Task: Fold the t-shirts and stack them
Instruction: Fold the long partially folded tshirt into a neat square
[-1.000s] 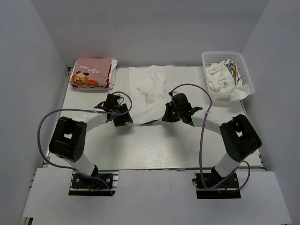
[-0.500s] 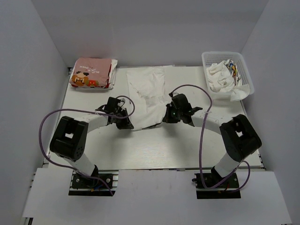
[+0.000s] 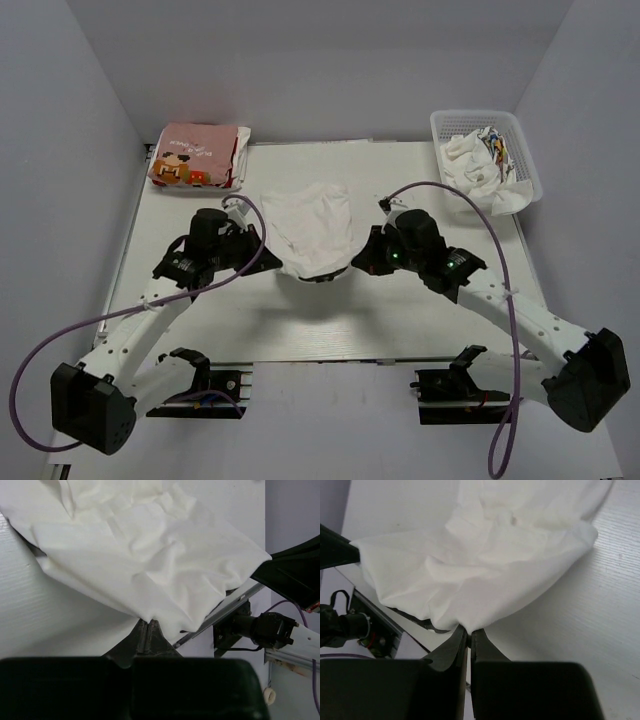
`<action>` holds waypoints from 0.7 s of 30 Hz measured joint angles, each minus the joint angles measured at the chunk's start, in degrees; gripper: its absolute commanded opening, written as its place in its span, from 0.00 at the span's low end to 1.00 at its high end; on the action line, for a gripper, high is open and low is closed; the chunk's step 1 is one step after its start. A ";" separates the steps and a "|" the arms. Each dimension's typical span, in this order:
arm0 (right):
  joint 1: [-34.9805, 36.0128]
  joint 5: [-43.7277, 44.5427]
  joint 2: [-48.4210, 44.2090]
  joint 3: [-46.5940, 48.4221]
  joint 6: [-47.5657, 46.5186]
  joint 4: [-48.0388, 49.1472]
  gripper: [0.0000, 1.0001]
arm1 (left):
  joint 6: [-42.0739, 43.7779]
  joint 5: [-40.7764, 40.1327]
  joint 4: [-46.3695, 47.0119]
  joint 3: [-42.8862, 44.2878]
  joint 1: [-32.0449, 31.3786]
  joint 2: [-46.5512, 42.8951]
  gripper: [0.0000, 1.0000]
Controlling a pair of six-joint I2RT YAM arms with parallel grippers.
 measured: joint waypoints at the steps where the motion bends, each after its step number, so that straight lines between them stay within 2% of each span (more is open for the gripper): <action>1: 0.39 -0.07 -1.22 0.48 0.02 -0.72 0.00 | -0.22 0.04 -0.90 0.52 -0.02 -0.57 0.00; 8: 1.14 1.77 -2.38 6.51 -0.31 -2.78 0.00 | -2.25 -3.91 -2.56 4.13 -0.02 -4.96 0.00; 12: 0.98 4.02 2.10 11.54 -0.79 -2.73 0.00 | -3.52 -6.99 -1.44 5.84 -0.02 -3.63 0.00; 17: -0.57 6.97 10.14 16.15 -1.01 -2.16 0.00 | -4.50 -11.08 0.31 11.10 0.50 5.55 0.00; 21: -3.37 5.84 17.35 19.89 -0.63 -1.86 0.00 | -5.51 -17.11 -0.35 16.72 0.72 13.38 0.00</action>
